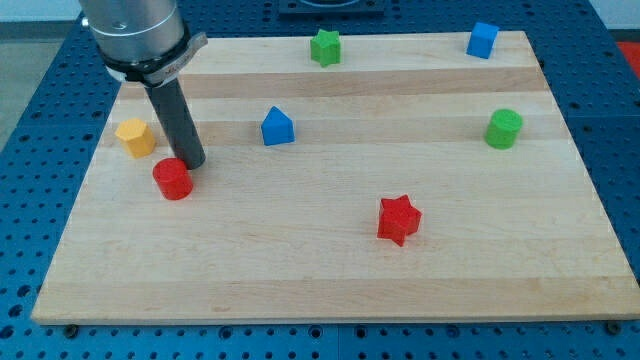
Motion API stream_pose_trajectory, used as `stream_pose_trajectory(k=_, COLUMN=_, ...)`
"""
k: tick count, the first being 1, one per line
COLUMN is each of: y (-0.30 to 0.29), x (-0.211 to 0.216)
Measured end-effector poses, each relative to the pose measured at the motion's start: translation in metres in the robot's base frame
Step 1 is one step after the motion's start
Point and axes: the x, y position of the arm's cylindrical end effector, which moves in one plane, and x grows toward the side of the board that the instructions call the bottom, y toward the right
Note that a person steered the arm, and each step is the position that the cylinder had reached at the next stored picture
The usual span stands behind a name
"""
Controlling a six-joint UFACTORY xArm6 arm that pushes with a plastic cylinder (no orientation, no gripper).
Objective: Push the red circle at the bottom left of the board
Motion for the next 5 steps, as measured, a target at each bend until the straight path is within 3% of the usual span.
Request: stream_pose_trajectory(k=5, y=-0.015, x=0.081)
